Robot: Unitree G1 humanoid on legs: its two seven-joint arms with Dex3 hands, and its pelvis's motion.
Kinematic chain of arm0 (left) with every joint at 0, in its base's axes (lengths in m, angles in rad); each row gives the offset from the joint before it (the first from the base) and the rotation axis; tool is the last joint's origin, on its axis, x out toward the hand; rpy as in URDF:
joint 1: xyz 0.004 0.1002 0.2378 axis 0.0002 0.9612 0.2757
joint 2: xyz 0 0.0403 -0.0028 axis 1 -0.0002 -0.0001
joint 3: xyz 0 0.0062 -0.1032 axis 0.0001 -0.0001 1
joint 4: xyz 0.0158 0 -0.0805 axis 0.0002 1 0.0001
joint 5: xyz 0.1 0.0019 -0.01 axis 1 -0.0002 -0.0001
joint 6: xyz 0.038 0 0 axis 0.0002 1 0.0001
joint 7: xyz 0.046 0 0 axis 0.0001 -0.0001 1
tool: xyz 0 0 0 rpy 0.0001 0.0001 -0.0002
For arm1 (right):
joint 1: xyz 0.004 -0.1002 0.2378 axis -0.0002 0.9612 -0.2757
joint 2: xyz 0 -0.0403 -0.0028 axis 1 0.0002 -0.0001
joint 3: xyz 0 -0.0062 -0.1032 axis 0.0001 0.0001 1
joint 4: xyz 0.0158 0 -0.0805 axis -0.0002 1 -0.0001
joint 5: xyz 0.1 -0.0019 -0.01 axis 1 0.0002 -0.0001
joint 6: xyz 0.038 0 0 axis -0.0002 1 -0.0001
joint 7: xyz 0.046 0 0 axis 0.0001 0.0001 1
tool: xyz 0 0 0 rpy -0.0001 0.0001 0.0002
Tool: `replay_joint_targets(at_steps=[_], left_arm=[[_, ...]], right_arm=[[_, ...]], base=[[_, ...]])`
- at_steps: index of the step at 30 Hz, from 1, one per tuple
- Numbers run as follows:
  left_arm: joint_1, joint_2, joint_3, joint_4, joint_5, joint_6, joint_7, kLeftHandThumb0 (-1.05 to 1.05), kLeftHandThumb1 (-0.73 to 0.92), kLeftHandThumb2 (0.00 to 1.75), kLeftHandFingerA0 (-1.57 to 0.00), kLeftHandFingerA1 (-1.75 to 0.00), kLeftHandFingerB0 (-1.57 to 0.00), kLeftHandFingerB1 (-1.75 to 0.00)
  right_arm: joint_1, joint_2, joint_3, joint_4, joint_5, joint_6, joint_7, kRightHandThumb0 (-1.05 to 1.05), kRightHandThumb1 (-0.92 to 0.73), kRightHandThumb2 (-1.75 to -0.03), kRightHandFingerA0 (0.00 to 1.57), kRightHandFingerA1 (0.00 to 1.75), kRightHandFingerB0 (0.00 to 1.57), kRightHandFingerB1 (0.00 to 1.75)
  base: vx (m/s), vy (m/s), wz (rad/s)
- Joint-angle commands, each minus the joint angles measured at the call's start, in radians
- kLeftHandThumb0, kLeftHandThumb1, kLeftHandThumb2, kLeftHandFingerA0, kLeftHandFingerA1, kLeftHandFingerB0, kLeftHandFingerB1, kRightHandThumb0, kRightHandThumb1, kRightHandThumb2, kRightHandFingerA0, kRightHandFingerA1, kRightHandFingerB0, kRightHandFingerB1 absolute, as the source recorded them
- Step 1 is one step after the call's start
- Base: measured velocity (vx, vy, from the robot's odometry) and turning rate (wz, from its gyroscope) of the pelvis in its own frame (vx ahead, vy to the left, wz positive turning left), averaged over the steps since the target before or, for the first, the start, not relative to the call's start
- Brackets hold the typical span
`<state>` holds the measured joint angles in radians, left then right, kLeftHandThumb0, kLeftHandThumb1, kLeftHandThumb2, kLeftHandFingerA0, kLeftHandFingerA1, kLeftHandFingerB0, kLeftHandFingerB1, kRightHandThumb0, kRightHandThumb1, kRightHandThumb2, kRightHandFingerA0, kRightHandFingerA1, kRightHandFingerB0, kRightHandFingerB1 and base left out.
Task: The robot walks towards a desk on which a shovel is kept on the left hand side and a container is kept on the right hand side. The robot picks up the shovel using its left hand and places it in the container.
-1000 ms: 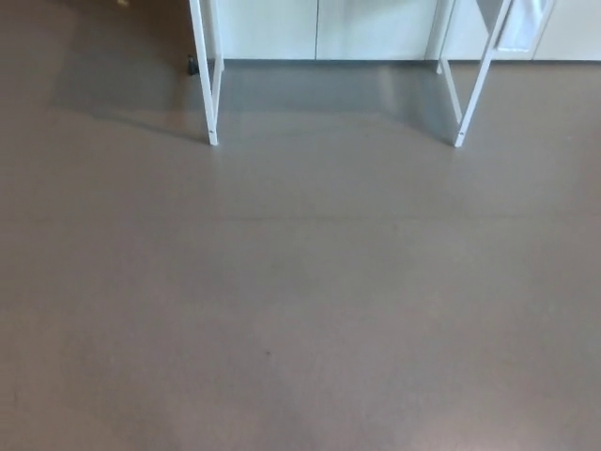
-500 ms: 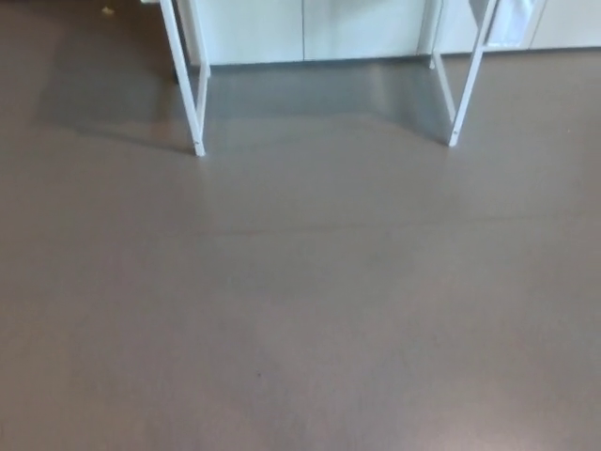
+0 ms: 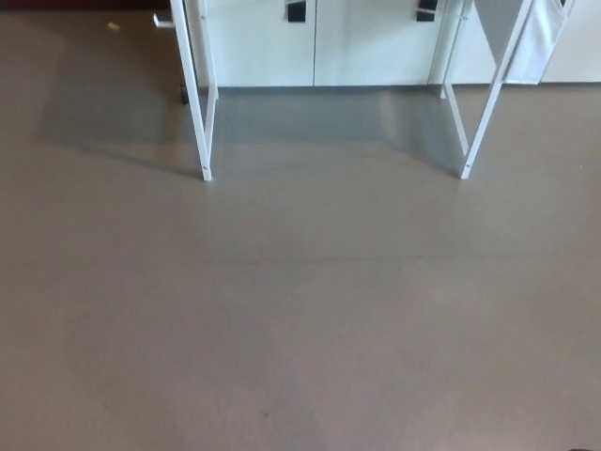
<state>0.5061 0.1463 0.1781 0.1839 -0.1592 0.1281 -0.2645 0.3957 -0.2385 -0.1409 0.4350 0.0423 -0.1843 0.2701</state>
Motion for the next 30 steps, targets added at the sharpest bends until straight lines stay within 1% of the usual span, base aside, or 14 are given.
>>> replay_joint_targets(at_steps=[1, 2, 4, 6, 8, 10, 12, 15, 18, 22, 25, 30], left_arm=[[0.004, -0.031, -0.022, -0.077, 0.035, -0.028, 0.059, -0.36, 0.53, 0.69, -0.39, -0.48, -0.33, -0.43], [0.015, -0.041, -0.023, -0.094, 0.039, -0.022, 0.071, -0.3, 0.61, 0.57, -0.44, -0.43, -0.36, -0.36], [0.011, -0.05, -0.023, -0.065, 0.045, -0.038, 0.076, -0.3, 0.61, 0.58, -0.46, -0.44, -0.36, -0.37], [0.017, -0.046, -0.022, -0.044, 0.05, -0.057, 0.067, -0.32, 0.62, 0.59, -0.45, -0.43, -0.36, -0.37], [0.016, -0.029, -0.025, -0.01, 0.061, -0.076, 0.055, -0.34, 0.61, 0.58, -0.45, -0.42, -0.37, -0.36], [0.011, -0.01, -0.028, 0.0, 0.063, -0.081, 0.036, -0.35, 0.64, 0.59, -0.46, -0.42, -0.37, -0.36], [0.001, 0.007, -0.018, 0.029, 0.053, -0.097, 0.021, -0.36, 0.63, 0.59, -0.48, -0.43, -0.38, -0.36], [0.0, 0.031, -0.013, 0.05, 0.05, -0.115, 0.007, -0.37, 0.64, 0.59, -0.49, -0.43, -0.37, -0.36], [0.004, 0.042, -0.013, 0.05, 0.049, -0.114, 0.009, -0.36, 0.64, 0.59, -0.5, -0.43, -0.38, -0.36], [0.004, 0.048, -0.013, 0.061, 0.046, -0.122, 0.005, -0.36, 0.64, 0.59, -0.49, -0.43, -0.37, -0.37], [0.002, 0.049, -0.016, 0.071, 0.053, -0.135, 0.01, -0.36, 0.64, 0.59, -0.48, -0.43, -0.39, -0.37], [-0.006, 0.054, -0.013, 0.084, 0.05, -0.145, 0.008, -0.35, 0.63, 0.58, -0.51, -0.44, -0.39, -0.37]], right_arm=[[-0.009, -0.011, -0.002, 0.006, 0.003, -0.008, 0.002, -0.21, -0.57, -0.55, 0.66, 0.65, 0.41, 0.51], [-0.004, -0.006, 0.002, 0.003, 0.006, -0.004, 0.002, -0.19, -0.57, -0.55, 0.66, 0.65, 0.4, 0.5], [-0.002, -0.007, 0.005, 0.006, 0.004, -0.01, 0.005, -0.2, -0.57, -0.56, 0.65, 0.64, 0.39, 0.51], [-0.003, -0.007, 0.008, 0.011, 0.002, -0.011, 0.005, -0.21, -0.58, -0.55, 0.65, 0.64, 0.4, 0.5], [-0.003, -0.009, 0.009, 0.012, 0.003, -0.012, 0.006, -0.22, -0.58, -0.55, 0.65, 0.64, 0.4, 0.51], [-0.006, -0.011, 0.011, 0.008, 0.0, -0.018, 0.006, -0.22, -0.59, -0.55, 0.65, 0.64, 0.41, 0.51], [-0.003, -0.008, 0.013, -0.01, 0.0, 0.003, -0.001, -0.22, -0.59, -0.55, 0.65, 0.64, 0.41, 0.5], [-0.002, -0.006, 0.021, -0.013, -0.011, 0.006, -0.01, -0.23, -0.6, -0.56, 0.65, 0.64, 0.4, 0.5], [-0.002, -0.004, 0.025, -0.01, -0.009, 0.006, -0.01, -0.21, -0.59, -0.56, 0.63, 0.64, 0.4, 0.5], [-0.005, -0.001, 0.029, -0.002, -0.008, 0.003, -0.011, -0.21, -0.59, -0.56, 0.63, 0.64, 0.41, 0.51], [-0.006, -0.005, 0.033, 0.005, -0.014, -0.009, -0.014, -0.22, -0.6, -0.55, 0.65, 0.64, 0.41, 0.5], [-0.014, -0.006, 0.04, 0.018, -0.019, -0.013, -0.016, -0.22, -0.59, -0.56, 0.63, 0.63, 0.41, 0.51]], base=[[0.26, -0.238, -0.47], [0.25, -0.025, 0.31], [0.24, -0.022, 0.02], [0.16, -0.091, 0.0], [0.14, -0.047, -0.09], [0.15, 0.013, -0.11], [0.14, 0.068, -0.11], [0.22, 0.135, -0.05], [0.18, 0.343, -0.08], [0.19, 0.079, 0.07], [0.15, -0.03, 0.11], [0.18, -0.177, 0.09]])
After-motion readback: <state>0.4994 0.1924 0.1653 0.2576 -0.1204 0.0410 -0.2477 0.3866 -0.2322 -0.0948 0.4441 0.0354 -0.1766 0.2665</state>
